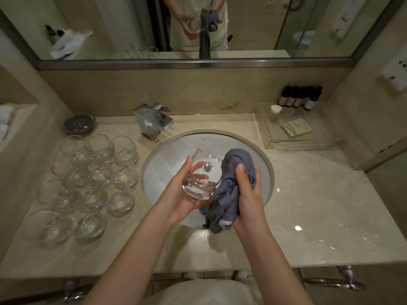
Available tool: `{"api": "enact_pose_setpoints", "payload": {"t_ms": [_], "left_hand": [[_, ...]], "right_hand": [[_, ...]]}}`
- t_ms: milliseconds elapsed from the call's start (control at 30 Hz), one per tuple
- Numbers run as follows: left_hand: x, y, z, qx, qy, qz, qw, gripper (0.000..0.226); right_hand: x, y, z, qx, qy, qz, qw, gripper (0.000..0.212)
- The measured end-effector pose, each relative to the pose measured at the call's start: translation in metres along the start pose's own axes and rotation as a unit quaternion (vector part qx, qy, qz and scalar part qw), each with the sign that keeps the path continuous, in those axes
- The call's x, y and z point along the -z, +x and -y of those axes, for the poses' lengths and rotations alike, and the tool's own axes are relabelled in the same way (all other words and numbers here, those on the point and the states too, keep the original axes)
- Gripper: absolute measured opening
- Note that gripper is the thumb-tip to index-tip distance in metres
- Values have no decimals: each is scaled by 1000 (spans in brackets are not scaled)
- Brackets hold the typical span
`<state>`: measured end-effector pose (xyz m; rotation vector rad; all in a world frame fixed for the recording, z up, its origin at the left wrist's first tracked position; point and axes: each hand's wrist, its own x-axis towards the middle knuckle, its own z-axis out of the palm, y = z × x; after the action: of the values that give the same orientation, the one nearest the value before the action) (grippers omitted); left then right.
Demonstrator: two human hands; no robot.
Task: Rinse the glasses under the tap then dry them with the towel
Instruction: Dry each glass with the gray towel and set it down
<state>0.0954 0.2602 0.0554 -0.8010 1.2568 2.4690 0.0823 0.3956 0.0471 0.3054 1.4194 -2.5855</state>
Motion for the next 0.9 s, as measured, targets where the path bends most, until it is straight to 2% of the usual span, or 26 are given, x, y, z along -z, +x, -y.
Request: {"api": "enact_pose_setpoints", "payload": {"t_ms": [133,233,300,400,467,600,700,767,833,900], "left_hand": [[10,4,-5,3,-30,-19,999,46],[18,6,-14,-9,27,-9,1000,37],[18,9,-17,-27,59,2,998,38],[19,16,-17,-62,25,-6,998,44],[19,18,-15,-77,15,-3,997,41],[9,15,-15,-121,123,-25,985,33],[5,18,-19,-139,178,-27,974,19],[6,20,-23,-146,191,-19,970,15],[10,20,-26,-164,197,11,966,24],[12,19,-27,-195,208,45,957,20]], "right_hand": [[5,3,6,67,-120,45,989,28],[10,5,14,112,-200,94,969,20],[10,4,17,119,-260,155,946,19],[5,3,15,93,-318,227,916,23],[2,3,13,65,-332,231,912,26],[-1,2,4,-42,-353,276,893,29],[-1,-4,-7,-124,-275,293,907,40],[-2,-2,-12,-165,-209,288,920,64],[-3,-2,-15,-226,-110,251,935,87],[-2,-5,-17,-325,24,184,927,112]]}}
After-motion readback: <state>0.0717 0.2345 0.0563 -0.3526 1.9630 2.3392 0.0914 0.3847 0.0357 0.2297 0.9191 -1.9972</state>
